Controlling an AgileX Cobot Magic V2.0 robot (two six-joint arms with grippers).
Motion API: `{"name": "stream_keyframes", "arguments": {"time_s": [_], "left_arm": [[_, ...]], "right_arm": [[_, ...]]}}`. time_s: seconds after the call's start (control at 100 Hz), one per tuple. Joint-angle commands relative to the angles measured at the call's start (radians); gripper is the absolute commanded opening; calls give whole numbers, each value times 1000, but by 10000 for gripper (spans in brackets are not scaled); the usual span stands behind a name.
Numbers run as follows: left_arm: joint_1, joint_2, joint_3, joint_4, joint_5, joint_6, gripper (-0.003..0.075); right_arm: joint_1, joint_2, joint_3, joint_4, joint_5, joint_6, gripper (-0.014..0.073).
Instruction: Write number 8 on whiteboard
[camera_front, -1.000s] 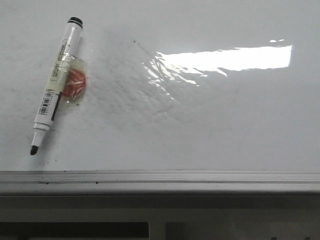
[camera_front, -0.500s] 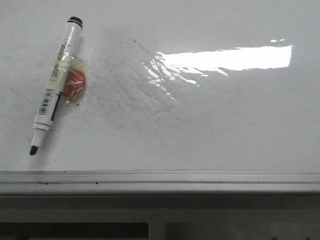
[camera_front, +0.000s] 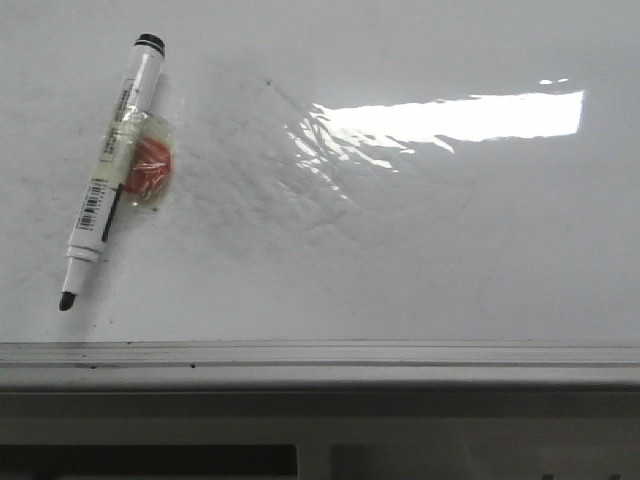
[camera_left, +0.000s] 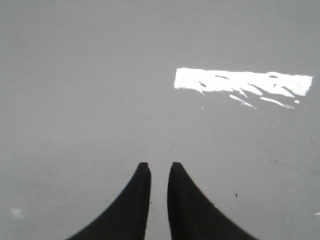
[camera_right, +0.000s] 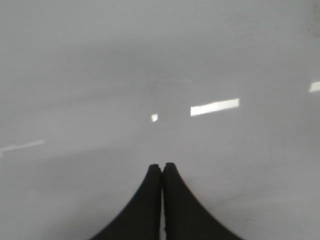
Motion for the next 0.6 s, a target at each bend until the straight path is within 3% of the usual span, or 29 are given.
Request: {"name": "stream_keyframes", "arguments": {"time_s": [0.0, 0.08, 0.27, 0.59], "left_arm": [[-6, 20, -33, 0, -112, -1, 260], [-8, 20, -29, -14, -147, -1, 340], [-75, 36, -29, 107, -180, -1, 335], [-430, 294, -33, 96, -339, -8, 335]], "right_arm": [[2, 18, -35, 4, -81, 0, -63], [2, 16, -35, 4, -81, 0, -63], [2, 16, 1, 4, -86, 0, -63], [2, 16, 29, 4, -118, 0, -63]]}}
